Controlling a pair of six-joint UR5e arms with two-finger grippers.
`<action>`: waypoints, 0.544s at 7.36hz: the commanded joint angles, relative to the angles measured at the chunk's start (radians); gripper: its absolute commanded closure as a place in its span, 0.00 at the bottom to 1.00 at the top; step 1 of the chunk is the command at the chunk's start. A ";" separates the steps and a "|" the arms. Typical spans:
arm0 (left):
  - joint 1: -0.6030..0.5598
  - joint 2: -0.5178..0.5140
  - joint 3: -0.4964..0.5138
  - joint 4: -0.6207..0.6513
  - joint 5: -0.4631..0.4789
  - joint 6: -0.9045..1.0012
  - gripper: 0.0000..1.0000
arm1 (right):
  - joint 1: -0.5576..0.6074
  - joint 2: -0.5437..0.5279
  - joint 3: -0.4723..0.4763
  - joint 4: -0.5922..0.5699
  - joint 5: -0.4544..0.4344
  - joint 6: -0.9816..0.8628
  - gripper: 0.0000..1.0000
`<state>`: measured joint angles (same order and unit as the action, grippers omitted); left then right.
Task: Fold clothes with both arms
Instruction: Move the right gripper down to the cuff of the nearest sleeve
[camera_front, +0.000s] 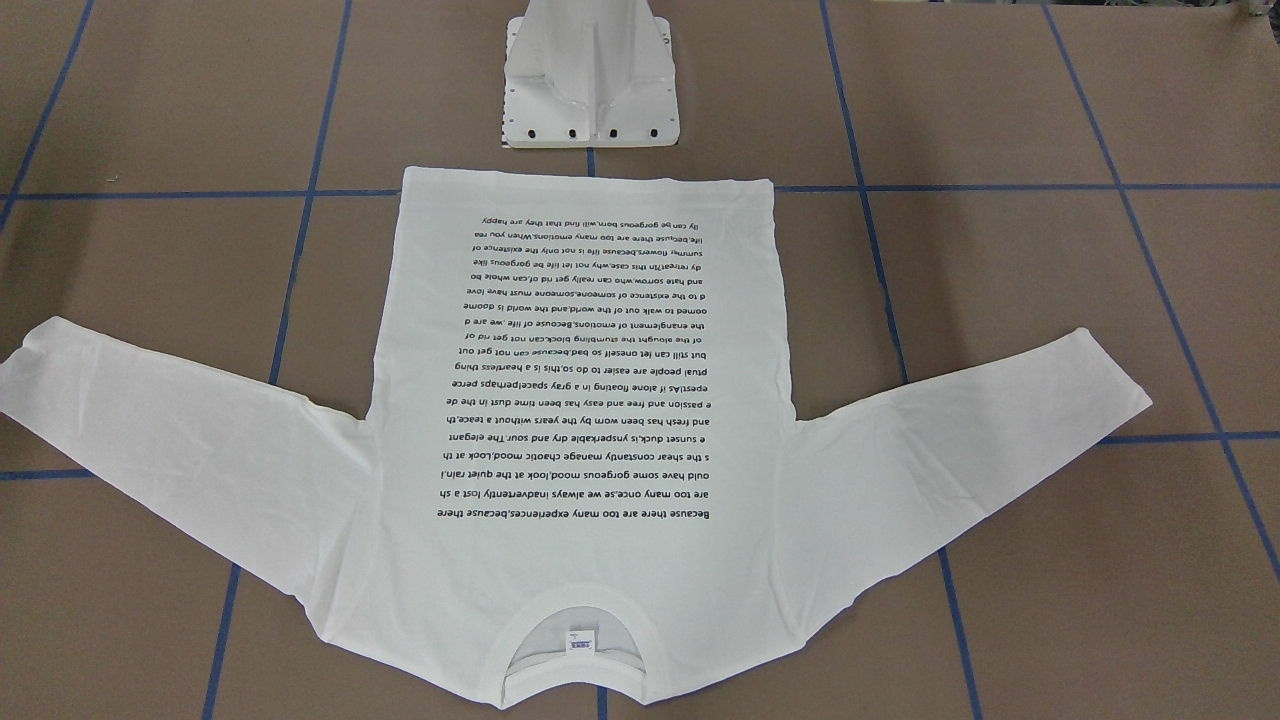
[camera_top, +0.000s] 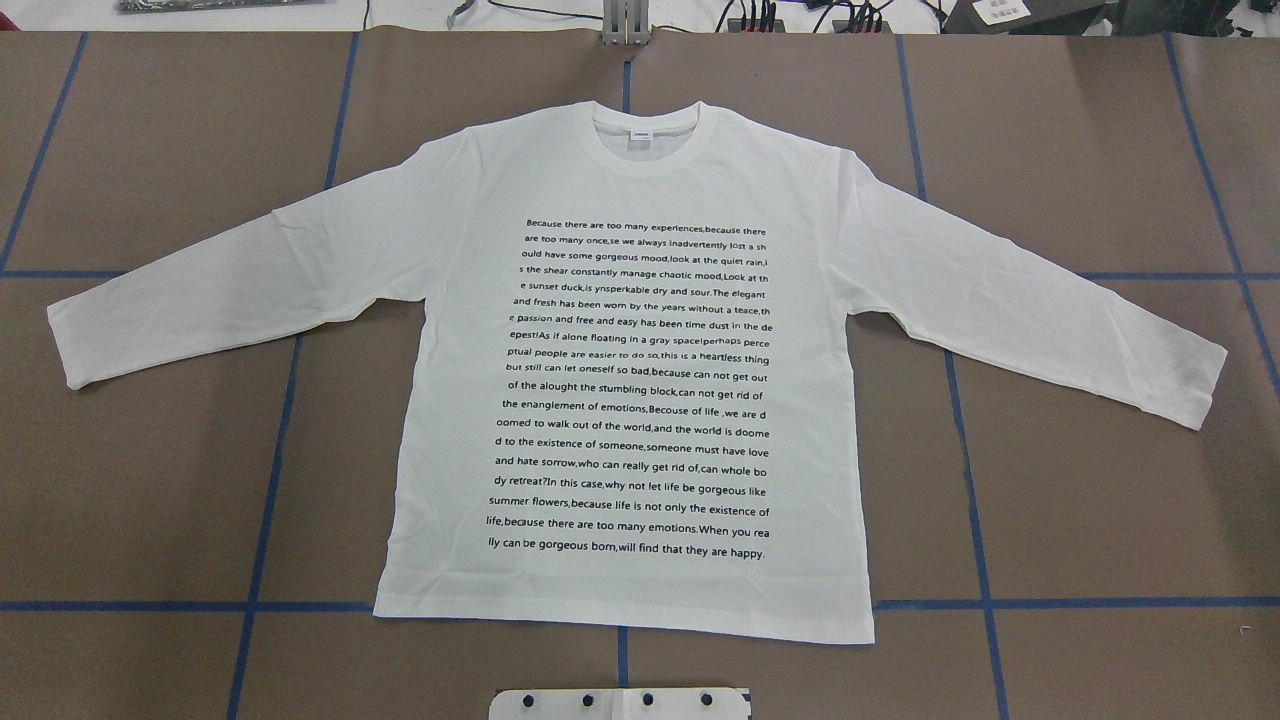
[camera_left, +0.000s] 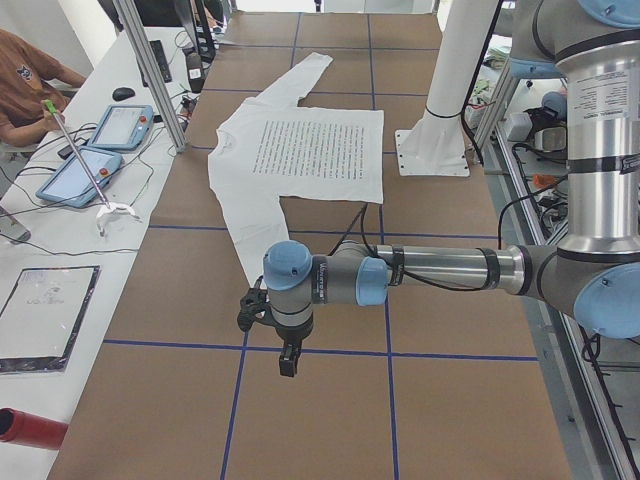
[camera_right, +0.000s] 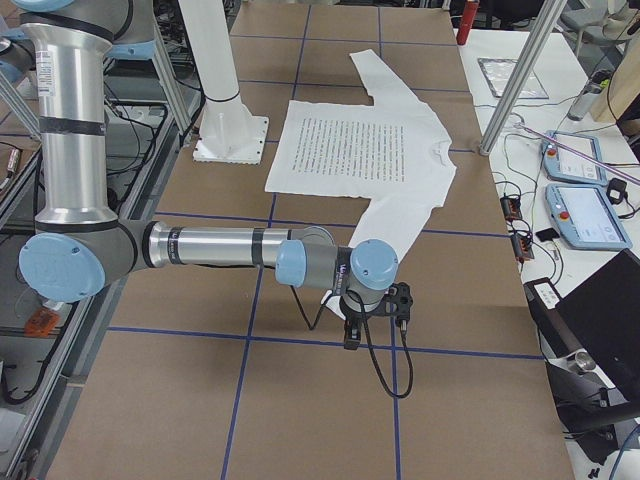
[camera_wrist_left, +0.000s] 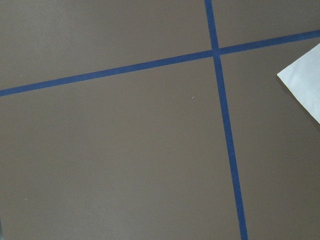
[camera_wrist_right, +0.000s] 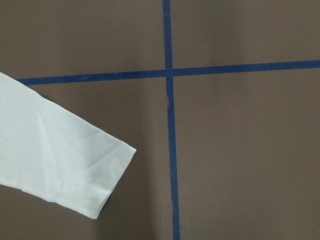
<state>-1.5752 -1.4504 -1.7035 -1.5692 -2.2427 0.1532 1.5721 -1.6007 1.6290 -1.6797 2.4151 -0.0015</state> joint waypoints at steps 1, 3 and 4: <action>0.000 -0.001 0.001 0.000 0.000 0.000 0.00 | 0.008 -0.008 0.005 0.002 0.018 0.001 0.00; 0.001 -0.017 -0.008 -0.021 0.000 -0.001 0.00 | 0.008 -0.010 0.002 0.002 0.012 -0.005 0.00; 0.001 -0.036 -0.037 -0.037 -0.001 -0.003 0.00 | 0.006 0.005 0.008 0.003 0.012 0.009 0.00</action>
<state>-1.5747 -1.4669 -1.7156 -1.5878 -2.2430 0.1521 1.5791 -1.6061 1.6331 -1.6779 2.4275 -0.0006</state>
